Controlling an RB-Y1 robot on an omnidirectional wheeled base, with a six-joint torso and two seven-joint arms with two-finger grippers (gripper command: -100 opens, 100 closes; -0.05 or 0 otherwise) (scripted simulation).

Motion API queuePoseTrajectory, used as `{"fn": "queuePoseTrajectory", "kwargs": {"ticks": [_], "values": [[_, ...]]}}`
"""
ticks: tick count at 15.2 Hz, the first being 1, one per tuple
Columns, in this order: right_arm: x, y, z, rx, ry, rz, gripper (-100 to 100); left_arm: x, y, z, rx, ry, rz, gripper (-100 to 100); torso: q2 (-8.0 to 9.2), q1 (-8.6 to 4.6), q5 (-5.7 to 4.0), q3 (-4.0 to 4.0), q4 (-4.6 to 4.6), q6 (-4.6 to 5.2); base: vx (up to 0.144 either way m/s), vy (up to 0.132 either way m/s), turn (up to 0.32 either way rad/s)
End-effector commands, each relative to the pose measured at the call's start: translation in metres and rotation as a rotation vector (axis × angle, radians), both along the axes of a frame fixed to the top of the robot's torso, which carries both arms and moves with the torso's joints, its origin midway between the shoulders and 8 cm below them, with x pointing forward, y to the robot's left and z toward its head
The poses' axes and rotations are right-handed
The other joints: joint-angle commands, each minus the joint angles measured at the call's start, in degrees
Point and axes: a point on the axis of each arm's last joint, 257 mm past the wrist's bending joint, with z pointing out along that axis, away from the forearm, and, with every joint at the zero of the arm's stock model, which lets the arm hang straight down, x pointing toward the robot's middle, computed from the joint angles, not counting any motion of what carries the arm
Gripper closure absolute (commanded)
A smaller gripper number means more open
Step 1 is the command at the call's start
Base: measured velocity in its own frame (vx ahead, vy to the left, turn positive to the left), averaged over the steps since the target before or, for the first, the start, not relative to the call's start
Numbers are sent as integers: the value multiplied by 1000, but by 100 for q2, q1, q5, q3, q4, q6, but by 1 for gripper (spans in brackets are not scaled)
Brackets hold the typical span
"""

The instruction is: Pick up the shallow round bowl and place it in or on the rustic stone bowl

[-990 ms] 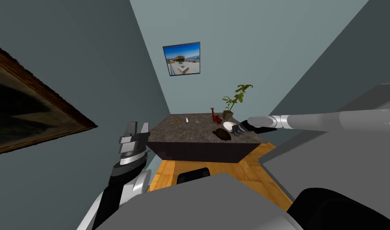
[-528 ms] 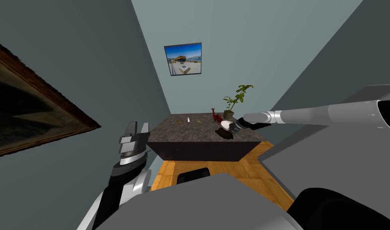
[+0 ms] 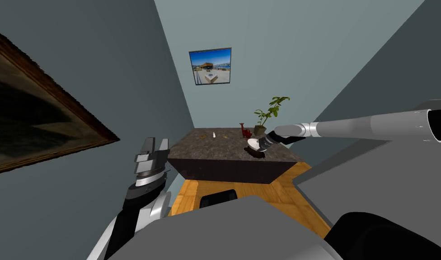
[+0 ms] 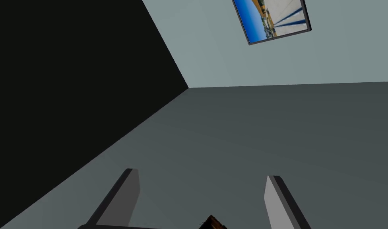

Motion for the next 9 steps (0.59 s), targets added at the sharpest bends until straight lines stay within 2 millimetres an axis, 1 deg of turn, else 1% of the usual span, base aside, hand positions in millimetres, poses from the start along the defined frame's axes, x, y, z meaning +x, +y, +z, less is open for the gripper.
{"fn": "queuePoseTrajectory", "kwargs": {"ticks": [1, 3, 4, 6, 9], "values": [[4, 4, 8, 11, 12, -20, -100, 0, 0, 0, 0, 0, 0, 0, 0, 0, 0, 0, 0, 0, -62, -150, 146], [8, 8, 17, 21, 19, -35, -100, 0, 0, 0, 0, 0, 0, 0, 8, -28, -8, 5, 2, 3, -73, -163, 113], [6, 6, 13, 15, 13, -26, -100, 0, 0, 0, 0, 0, 0, 0, 10, -33, -10, 7, 3, 4, -42, -91, 49], [6, 6, 13, 17, 16, -29, -100, 0, 0, 0, 0, 0, 0, 0, -1, -3, -6, 1, 1, 7, -11, -25, 2], [6, 6, 13, 17, 16, -29, -100, 0, 0, 0, 0, 0, 0, 0, -12, 23, 2, -6, -2, 6, -2, -5, -1]]}}
